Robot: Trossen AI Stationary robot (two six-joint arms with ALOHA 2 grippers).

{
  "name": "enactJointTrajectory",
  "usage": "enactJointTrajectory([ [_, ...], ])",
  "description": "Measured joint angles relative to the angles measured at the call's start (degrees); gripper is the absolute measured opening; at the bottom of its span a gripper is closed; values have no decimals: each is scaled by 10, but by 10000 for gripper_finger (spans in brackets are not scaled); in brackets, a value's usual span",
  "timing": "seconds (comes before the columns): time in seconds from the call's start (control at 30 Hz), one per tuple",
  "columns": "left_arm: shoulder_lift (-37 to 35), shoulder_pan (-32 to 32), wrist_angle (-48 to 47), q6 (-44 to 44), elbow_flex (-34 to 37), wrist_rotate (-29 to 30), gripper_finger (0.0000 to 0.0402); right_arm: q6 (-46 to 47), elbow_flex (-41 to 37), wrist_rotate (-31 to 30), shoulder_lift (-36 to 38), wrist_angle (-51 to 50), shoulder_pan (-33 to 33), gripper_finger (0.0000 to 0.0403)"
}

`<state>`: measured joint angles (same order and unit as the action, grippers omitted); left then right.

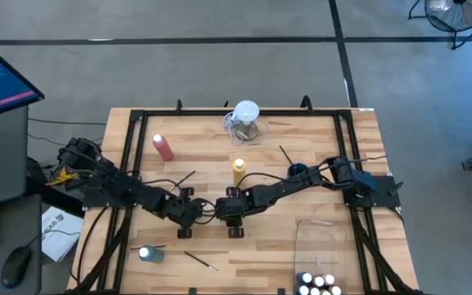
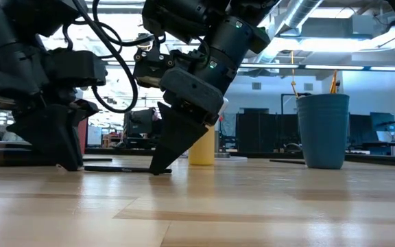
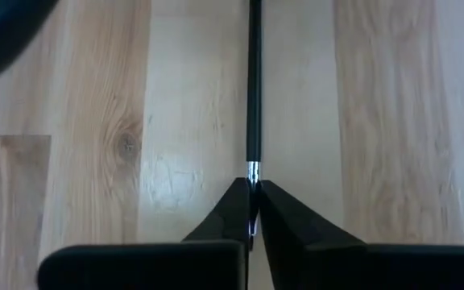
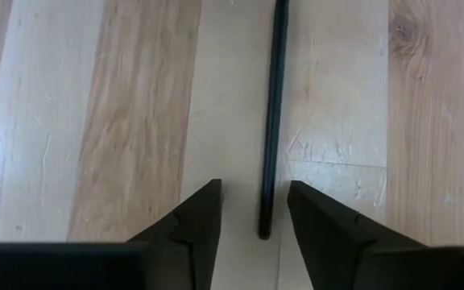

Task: Pick & Place Paint Supplies
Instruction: Put the black silver paintbrush into the blue cup

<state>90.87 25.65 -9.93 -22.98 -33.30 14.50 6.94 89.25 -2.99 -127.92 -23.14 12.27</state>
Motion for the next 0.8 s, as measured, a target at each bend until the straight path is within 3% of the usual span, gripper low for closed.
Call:
enactJointTrajectory([
  [0.43,-72,7,-23,-10,7,-34,0,0,-1,0,0,13,0,169],
  [0.8,-71,7,-13,-10,5,-18,0,0,-1,1,-1,18,0,164],
])
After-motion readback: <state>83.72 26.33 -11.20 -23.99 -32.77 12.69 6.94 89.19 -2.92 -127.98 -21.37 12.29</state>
